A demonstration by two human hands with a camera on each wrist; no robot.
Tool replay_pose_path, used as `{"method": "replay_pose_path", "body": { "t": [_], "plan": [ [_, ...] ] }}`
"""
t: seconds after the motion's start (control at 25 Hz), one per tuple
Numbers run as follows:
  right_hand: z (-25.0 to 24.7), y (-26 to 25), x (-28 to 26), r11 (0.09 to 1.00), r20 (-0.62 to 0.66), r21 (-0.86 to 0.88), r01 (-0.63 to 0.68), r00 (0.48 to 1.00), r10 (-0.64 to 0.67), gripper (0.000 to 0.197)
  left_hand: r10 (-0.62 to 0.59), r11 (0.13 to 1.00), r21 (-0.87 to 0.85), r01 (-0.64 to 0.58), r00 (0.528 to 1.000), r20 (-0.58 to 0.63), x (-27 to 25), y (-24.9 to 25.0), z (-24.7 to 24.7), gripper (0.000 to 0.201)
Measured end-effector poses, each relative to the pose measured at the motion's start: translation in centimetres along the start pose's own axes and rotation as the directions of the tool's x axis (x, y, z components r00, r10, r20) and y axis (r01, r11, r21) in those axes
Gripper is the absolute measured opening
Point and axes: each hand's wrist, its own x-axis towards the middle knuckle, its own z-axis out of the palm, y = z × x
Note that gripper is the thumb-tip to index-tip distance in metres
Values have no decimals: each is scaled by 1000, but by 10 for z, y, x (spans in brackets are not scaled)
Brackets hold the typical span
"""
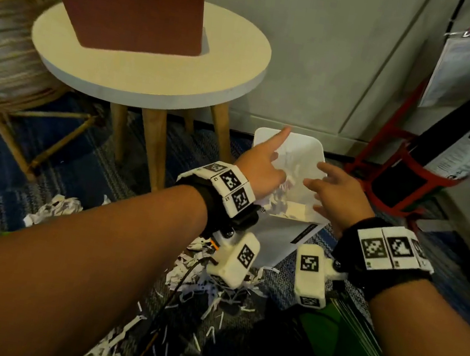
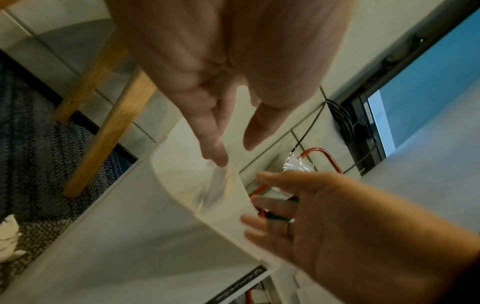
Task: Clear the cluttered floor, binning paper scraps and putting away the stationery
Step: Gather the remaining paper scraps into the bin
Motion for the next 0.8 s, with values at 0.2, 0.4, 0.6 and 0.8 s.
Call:
{"method": "replay_pose_path", "body": {
  "t": [0.2,0.4,0.6,0.8],
  "plan": [
    [3,-27,-22,971,-125,62,231,967,-223,30,75,996,59,-69,993,-96,-19,3,-8,85],
    [34,-60,-84,847,56,73,527,846,-531,21,201,934,324,-150,971,-130,-69,-27,-46,46],
    [107,-52,-124,831,381,167,530,743,-550,21,-38,796,605,15,999,25,-134,-128,-76,27],
    [187,17,-112,923,551,-32,383,777,-304,15,-318,584,812,-23,913,255,-192,-214,-78,28]
  ]
}}
